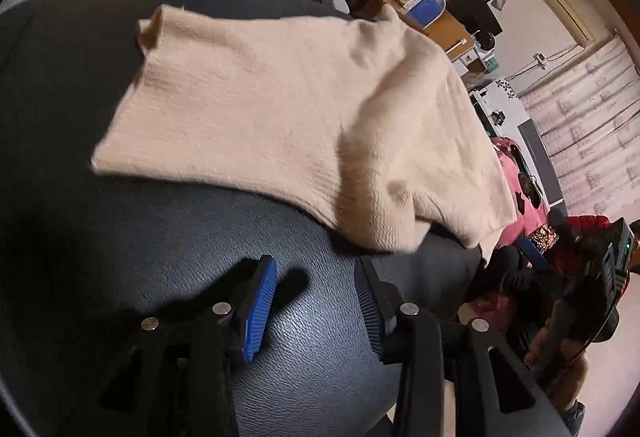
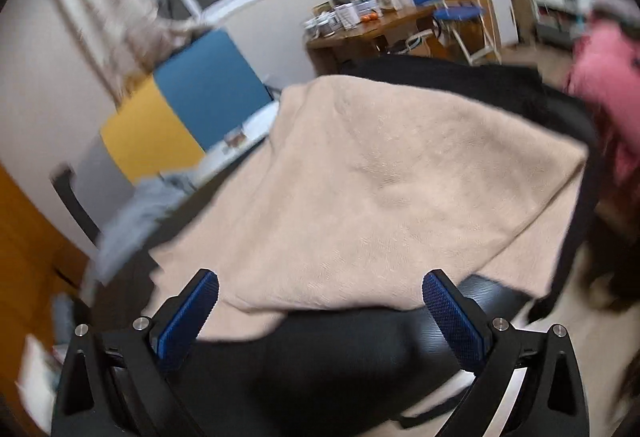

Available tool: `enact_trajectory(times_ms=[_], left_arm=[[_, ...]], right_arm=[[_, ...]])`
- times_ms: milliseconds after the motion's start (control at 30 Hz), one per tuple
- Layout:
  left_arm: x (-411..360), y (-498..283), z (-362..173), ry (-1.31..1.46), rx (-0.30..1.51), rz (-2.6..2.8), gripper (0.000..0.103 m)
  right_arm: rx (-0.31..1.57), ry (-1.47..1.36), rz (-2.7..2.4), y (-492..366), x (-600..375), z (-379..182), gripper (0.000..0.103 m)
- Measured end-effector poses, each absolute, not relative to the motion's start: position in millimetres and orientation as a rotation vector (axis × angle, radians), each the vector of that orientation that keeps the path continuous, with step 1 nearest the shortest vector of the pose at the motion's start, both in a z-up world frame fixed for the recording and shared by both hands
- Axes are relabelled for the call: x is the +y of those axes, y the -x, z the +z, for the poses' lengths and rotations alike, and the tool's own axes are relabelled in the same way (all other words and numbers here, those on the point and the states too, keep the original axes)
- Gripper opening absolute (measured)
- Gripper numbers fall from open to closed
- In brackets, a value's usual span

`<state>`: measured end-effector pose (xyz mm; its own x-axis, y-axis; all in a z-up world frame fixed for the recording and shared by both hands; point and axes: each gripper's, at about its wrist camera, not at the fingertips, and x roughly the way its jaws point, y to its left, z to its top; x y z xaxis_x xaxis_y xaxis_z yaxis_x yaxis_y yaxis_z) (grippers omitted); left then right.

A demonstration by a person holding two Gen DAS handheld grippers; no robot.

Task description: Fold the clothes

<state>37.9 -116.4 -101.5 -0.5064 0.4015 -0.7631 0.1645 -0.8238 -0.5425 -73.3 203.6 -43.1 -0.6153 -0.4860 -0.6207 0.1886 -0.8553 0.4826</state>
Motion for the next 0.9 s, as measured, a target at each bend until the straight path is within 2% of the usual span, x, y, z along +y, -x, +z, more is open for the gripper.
enact_trajectory(times_ms=[67, 133, 367, 467, 533, 800, 900], left_arm=[[-114.1, -41.2, -99.8, 1.457, -0.856, 2.492, 0.041], [-113.7, -43.0, -96.2, 1.458, -0.834, 2.509, 0.041], [-118.9, -46.7, -74.5, 1.397, -0.815, 2.571, 0.041], [-117.3, -42.8, -67.8, 1.385, -0.811, 2.553, 0.043], [-114.9, -34.3, -72.0, 1.393, -0.877, 2.471, 0.045], [-120.3, 9.3, -123.3, 1.494, -1.407, 2.223, 0.048], [-113.2, 21.7, -123.8, 1.499, -1.419, 2.246, 0.05]], right_arm=[[-0.619, -1.133, -2.419, 75.5, 208.3, -53.0, 0.103], [-0.596, -1.138, -2.425, 72.7, 202.5, -59.6, 0.103], [-0.4, -1.188, -2.396, 64.7, 179.9, -69.1, 0.103], [-0.279, -1.095, -2.421, 62.3, 165.6, -60.2, 0.103], [-0.093, -1.035, -2.46, 61.3, 152.0, -53.3, 0.103], [0.703, -0.974, -2.314, 82.9, 93.8, -74.9, 0.103], [0.755, -1.035, -2.258, 108.3, 93.0, -88.3, 0.102]])
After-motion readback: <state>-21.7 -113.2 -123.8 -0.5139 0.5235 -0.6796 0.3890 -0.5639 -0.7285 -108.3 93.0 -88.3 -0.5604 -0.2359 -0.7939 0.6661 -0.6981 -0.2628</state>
